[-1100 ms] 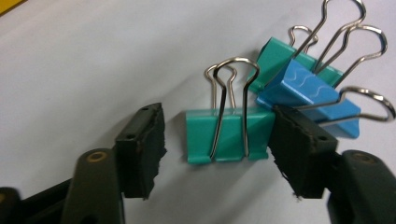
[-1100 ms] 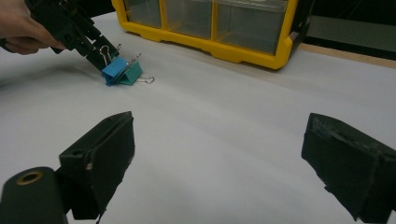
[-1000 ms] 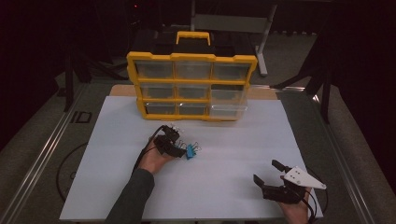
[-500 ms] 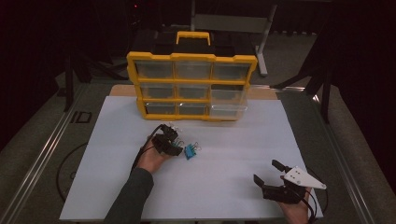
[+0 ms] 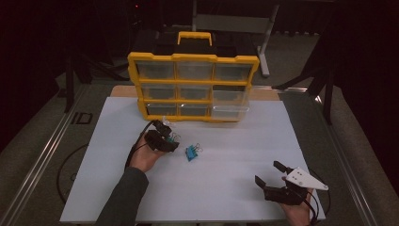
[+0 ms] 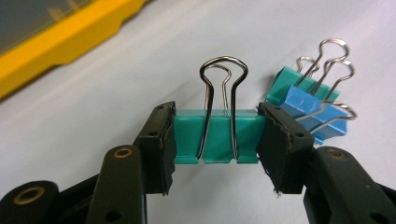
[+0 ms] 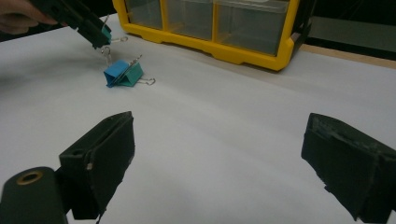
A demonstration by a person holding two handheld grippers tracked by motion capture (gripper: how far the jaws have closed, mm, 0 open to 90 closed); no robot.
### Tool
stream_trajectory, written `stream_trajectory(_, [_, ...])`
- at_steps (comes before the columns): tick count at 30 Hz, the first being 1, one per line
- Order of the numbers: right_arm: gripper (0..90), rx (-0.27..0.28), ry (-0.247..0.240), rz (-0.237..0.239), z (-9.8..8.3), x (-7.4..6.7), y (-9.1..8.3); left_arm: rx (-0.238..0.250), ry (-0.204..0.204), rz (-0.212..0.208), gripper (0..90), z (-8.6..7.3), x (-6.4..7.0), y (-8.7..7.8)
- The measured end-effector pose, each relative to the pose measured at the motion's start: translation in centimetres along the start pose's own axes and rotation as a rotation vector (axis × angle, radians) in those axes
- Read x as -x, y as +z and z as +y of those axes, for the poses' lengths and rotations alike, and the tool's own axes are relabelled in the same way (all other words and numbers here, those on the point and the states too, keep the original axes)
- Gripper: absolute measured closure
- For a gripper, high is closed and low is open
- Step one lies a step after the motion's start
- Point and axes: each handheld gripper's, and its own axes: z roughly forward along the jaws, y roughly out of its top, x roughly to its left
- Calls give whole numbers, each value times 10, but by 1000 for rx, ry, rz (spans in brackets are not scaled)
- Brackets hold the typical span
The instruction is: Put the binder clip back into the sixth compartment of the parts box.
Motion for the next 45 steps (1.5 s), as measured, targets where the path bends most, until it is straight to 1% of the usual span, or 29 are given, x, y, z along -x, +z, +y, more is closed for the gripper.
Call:
stream_trajectory(7, [94,14,14,8,0,2,1,50,23,-8,501,10,0,-22])
stream_trajectory(10, [94,32,16,9,1,3,2,70,45,-6,501,17,2,-32])
stream_trajectory(14, [94,37,19,9,3,4,4,93,67,-11,501,25,4,-43])
stream_trajectory(20, [94,38,1,19,5,3,11,125,98,-22,501,38,5,-59])
stream_trajectory(26, [94,39,-3,23,7,5,15,152,115,-45,500,52,6,-72])
stream_trajectory(29, [94,36,-2,25,7,7,17,159,133,-46,501,60,8,-79])
stream_trajectory(30, [94,36,-4,24,7,7,17,168,134,-50,500,62,8,-81])
stream_trajectory(34, [94,39,-6,22,8,8,19,179,163,-60,501,76,11,-90])
stream_trajectory(36, [94,37,-6,22,8,9,21,187,171,-68,501,81,12,-94])
stream_trajectory(38, [94,34,-5,21,8,10,23,195,181,-79,501,87,12,-98])
stream_trajectory(43, [94,39,-5,20,8,10,22,222,205,-88,500,105,11,-108])
stream_trajectory(45, [94,42,-5,17,8,10,22,230,216,-101,501,112,10,-112])
